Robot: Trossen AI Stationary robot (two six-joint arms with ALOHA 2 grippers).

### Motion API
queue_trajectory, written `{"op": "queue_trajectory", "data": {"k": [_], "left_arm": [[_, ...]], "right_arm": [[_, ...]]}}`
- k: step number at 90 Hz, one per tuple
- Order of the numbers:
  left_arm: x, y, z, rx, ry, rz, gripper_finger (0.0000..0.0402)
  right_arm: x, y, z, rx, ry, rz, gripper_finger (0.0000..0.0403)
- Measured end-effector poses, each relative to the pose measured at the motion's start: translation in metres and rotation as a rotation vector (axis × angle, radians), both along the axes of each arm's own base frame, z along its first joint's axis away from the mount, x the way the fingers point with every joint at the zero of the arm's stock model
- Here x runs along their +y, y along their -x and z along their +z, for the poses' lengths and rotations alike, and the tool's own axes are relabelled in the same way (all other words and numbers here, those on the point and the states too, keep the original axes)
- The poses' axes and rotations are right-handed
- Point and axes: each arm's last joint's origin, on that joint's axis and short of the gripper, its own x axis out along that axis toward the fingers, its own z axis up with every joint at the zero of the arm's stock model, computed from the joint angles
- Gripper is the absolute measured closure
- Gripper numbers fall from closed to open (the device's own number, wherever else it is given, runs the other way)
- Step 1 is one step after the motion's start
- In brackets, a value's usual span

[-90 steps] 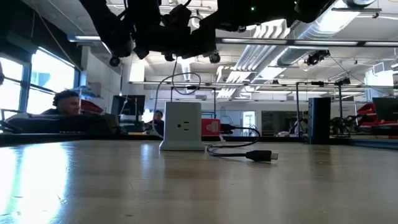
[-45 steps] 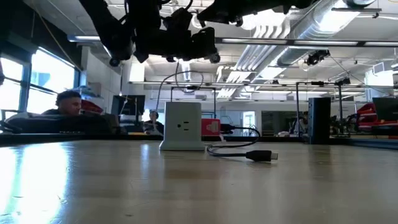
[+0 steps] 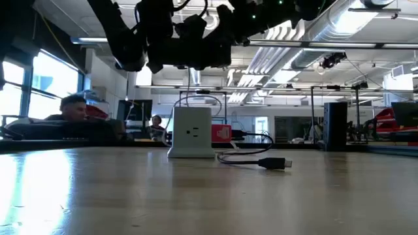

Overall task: Insert USB
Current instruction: Insert the light pink charger cable into the white charger adapter

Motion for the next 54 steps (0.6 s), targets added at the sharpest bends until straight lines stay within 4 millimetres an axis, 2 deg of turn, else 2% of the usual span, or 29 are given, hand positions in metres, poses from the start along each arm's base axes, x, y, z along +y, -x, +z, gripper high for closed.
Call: {"op": "queue_trajectory", "data": {"k": [54], "left_arm": [[0.0009, 0.0005, -0.0001, 0.014, -0.010, 0.027, 0.0300]], "right_arm": [[0.0010, 0.0078, 0.0087, 0.036, 0.075, -0.016, 0.0403]]}}
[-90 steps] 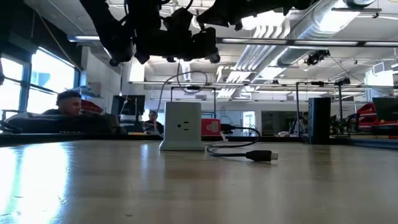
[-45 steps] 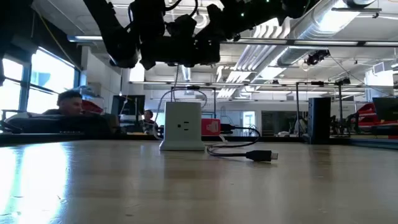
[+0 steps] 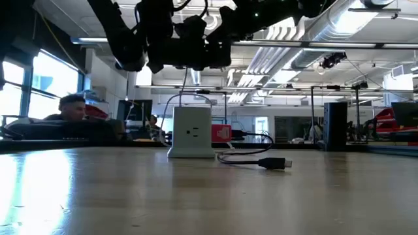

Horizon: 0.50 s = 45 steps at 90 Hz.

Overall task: Insert USB
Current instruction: Insert the light pink charger cable into the white charger adapter

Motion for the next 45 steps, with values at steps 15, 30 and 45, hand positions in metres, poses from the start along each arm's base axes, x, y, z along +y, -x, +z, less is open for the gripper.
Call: {"op": "queue_trajectory", "data": {"k": [15, 30, 45], "left_arm": [[0.004, 0.003, -0.002, 0.006, 0.002, 0.039, 0.0300], [0.002, 0.009, -0.002, -0.043, -0.008, 0.019, 0.0300], [-0.006, 0.008, -0.002, -0.091, 0.021, -0.034, 0.0300]], "right_arm": [[0.010, 0.017, 0.023, -0.040, 0.001, 0.012, 0.0403], [0.009, 0.038, 0.037, -0.053, -0.079, -0.087, 0.0403], [0.002, 0.049, 0.034, -0.037, -0.181, -0.219, 0.0403]]}}
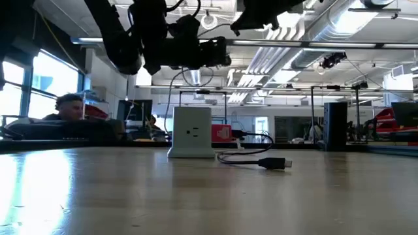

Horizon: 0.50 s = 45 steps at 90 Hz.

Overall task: Insert USB
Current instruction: Insert the light pink charger cable into the white charger adapter

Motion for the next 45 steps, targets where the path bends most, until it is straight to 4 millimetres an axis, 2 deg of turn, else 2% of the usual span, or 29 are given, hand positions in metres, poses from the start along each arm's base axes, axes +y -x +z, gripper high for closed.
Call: {"op": "queue_trajectory", "data": {"k": [15, 27, 33, 45], "left_arm": [[-0.003, -0.001, -0.002, 0.027, 0.010, 0.012, 0.0300], [-0.001, -0.002, -0.007, 0.052, 0.054, 0.032, 0.0300], [-0.002, -0.003, -0.011, 0.070, 0.083, 0.024, 0.0300], [-0.005, -0.005, -0.026, 0.169, 0.172, 0.007, 0.0300]], "right_arm": [[-0.008, 0.005, -0.009, 0.022, -0.109, -0.062, 0.0403], [-0.016, 0.016, -0.031, -0.010, -0.166, -0.117, 0.0403], [-0.019, 0.024, -0.050, -0.015, -0.198, -0.145, 0.0403], [-0.018, 0.038, -0.106, -0.017, -0.290, -0.193, 0.0403]]}}
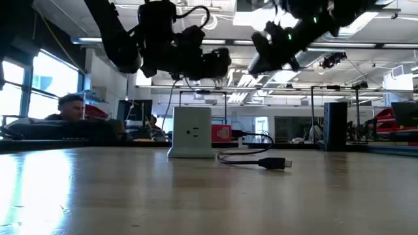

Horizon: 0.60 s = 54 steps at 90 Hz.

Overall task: Insert USB
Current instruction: Insert the light pink charger cable into the white charger adapter

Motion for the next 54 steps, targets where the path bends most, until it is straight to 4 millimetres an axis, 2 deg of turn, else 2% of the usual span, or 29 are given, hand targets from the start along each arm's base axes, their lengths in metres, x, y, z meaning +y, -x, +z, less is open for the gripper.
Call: {"op": "queue_trajectory", "data": {"k": [13, 28, 39, 54], "left_arm": [[-0.003, 0.000, -0.014, 0.020, 0.157, -0.036, 0.0300], [-0.006, 0.000, -0.016, 0.029, 0.170, -0.057, 0.0300], [-0.006, 0.000, -0.016, 0.051, 0.149, -0.059, 0.0300], [-0.005, 0.000, -0.016, 0.058, 0.146, -0.058, 0.0300]], "right_arm": [[0.007, 0.021, -0.049, -0.092, -0.104, -0.052, 0.0403], [0.017, 0.042, -0.083, -0.195, -0.306, -0.129, 0.0403], [0.029, 0.049, -0.099, -0.171, -0.417, -0.146, 0.0403], [0.038, 0.056, -0.111, -0.111, -0.508, -0.203, 0.0403]]}}
